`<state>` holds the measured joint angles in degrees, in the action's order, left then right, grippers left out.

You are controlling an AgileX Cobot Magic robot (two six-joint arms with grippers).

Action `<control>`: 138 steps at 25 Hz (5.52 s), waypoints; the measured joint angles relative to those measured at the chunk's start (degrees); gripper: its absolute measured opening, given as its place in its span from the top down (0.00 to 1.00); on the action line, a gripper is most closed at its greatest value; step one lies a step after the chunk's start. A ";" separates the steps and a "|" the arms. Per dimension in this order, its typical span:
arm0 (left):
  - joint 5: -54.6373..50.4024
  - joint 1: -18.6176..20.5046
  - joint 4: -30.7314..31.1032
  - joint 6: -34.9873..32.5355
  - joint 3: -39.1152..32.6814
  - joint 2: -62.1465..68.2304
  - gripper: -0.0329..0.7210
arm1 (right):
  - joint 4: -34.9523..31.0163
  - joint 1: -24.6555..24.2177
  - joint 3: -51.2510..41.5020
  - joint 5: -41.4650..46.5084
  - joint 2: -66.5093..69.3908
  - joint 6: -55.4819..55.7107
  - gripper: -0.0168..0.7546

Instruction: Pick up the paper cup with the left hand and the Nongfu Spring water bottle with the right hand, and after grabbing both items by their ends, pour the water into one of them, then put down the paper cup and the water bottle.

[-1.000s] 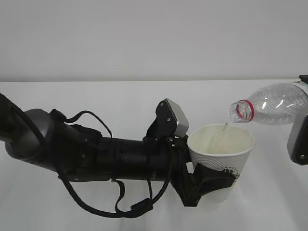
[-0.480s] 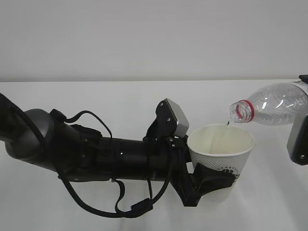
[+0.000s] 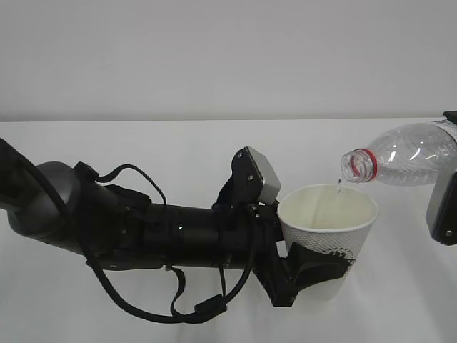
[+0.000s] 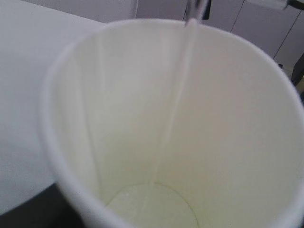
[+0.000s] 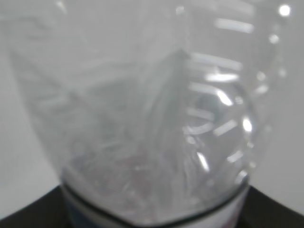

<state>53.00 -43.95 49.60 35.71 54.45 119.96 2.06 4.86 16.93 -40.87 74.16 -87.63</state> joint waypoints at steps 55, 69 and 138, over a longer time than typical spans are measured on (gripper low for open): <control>0.00 0.00 -0.10 0.00 0.00 0.00 0.31 | -0.09 0.00 0.00 -0.23 0.00 -0.70 0.45; 0.00 0.00 -0.21 0.00 0.00 0.00 0.31 | -0.09 0.00 0.03 -0.27 0.00 -0.83 0.45; -0.05 0.00 -0.31 0.00 0.00 0.00 0.31 | -0.09 0.00 0.13 -0.53 0.00 -2.04 0.45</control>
<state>52.95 -43.95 49.28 35.71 54.45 119.96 1.97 4.86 17.06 -41.40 74.16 -89.67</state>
